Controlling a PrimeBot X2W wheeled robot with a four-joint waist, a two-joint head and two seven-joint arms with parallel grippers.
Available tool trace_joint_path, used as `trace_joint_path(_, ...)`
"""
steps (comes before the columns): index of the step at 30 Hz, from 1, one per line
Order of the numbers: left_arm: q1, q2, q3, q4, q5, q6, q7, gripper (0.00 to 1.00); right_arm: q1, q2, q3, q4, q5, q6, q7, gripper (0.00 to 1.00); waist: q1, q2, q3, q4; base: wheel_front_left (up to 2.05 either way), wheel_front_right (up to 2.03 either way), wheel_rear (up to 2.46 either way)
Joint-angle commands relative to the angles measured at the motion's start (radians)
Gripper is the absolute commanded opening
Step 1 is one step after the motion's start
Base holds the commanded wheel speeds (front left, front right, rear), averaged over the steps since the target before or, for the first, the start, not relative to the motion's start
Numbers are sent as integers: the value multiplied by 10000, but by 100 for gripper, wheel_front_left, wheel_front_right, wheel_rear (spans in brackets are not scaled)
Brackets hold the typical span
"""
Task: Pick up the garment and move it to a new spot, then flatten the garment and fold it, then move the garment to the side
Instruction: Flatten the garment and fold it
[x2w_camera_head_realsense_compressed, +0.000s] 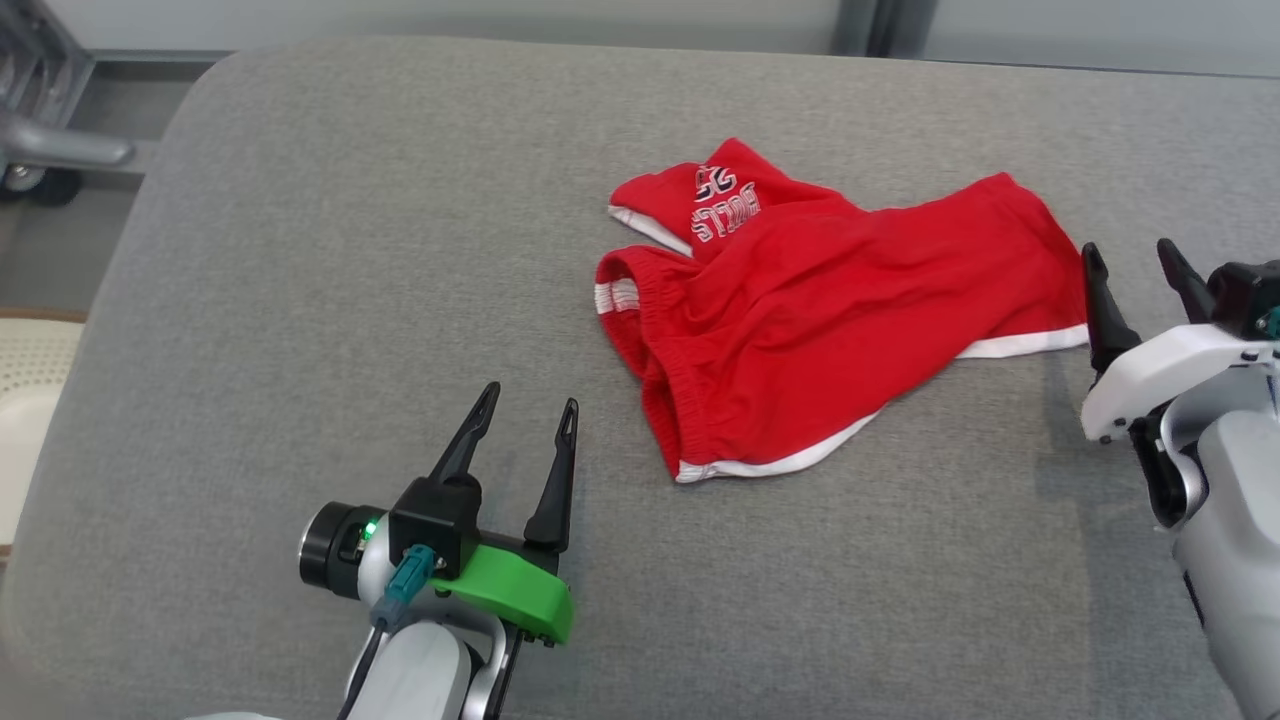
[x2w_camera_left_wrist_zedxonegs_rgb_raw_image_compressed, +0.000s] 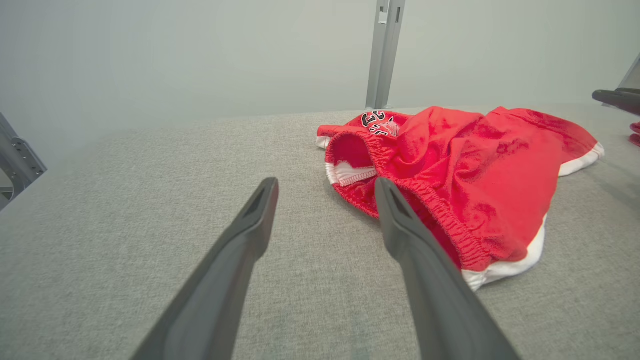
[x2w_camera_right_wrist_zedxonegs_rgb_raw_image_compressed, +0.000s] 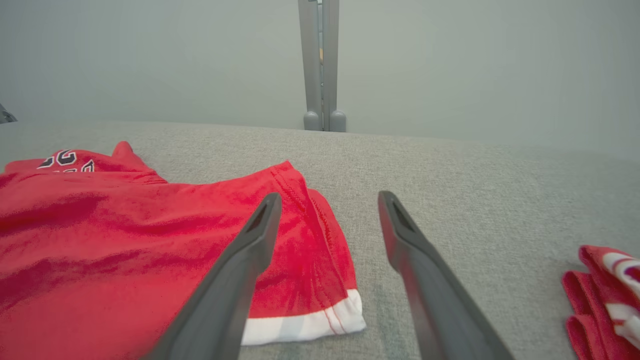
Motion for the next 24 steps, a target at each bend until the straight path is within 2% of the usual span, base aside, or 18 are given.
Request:
trace_joint_path(1, 33, 25, 14, 5, 2, 5, 8, 100, 342, 120, -132, -278, -134, -16, -19, 100, 0, -1, -494, -1030, 0, 0, 0)
trace_joint_path(5, 12, 26, 22, 179, -78, -87, 8, 100, 1474, 547, -686, -1923, -665, -16, -22, 100, 0, -1, -606, -1778, 0, 0, 0)
trace_joint_path(10, -12, 31, 58, 516, -132, -137, 8, 100, 2754, 1207, -830, -3475, -988, -17, -23, 100, 0, -1, -632, -2765, 0, 0, 0)
trace_joint_path(16, -154, 32, 279, 1263, -263, -216, 8, 100, 3251, 1530, -724, -4109, -1156, -17, -23, 100, 0, -1, -487, -3428, 0, 0, 0)
trace_joint_path(24, -370, 34, 834, 2233, -667, -254, 8, 100, 3282, 1627, -816, -4235, -1199, -17, -24, 100, 0, -1, -325, -3865, 0, 0, 0)
